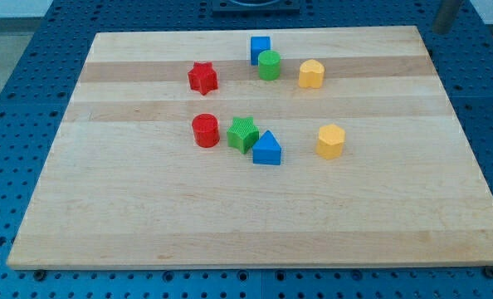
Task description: Point your arm at the yellow hexagon
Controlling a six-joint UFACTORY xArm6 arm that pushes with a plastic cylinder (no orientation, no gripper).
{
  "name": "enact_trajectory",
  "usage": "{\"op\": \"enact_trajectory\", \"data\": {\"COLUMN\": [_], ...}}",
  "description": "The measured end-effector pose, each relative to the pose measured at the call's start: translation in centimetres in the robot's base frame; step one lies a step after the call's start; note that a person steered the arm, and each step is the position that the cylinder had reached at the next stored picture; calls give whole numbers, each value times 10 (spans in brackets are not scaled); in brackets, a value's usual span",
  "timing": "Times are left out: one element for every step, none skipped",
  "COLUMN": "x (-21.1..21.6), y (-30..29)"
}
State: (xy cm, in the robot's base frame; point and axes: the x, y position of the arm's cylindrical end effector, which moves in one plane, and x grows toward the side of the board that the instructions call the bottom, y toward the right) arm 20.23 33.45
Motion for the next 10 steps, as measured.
{"op": "enact_trajectory", "data": {"x": [0,0,0,0,0,0,0,0,0,0], "y": [-1,-9,-37,-65,-87,-88,-88,-97,-128,-129]}}
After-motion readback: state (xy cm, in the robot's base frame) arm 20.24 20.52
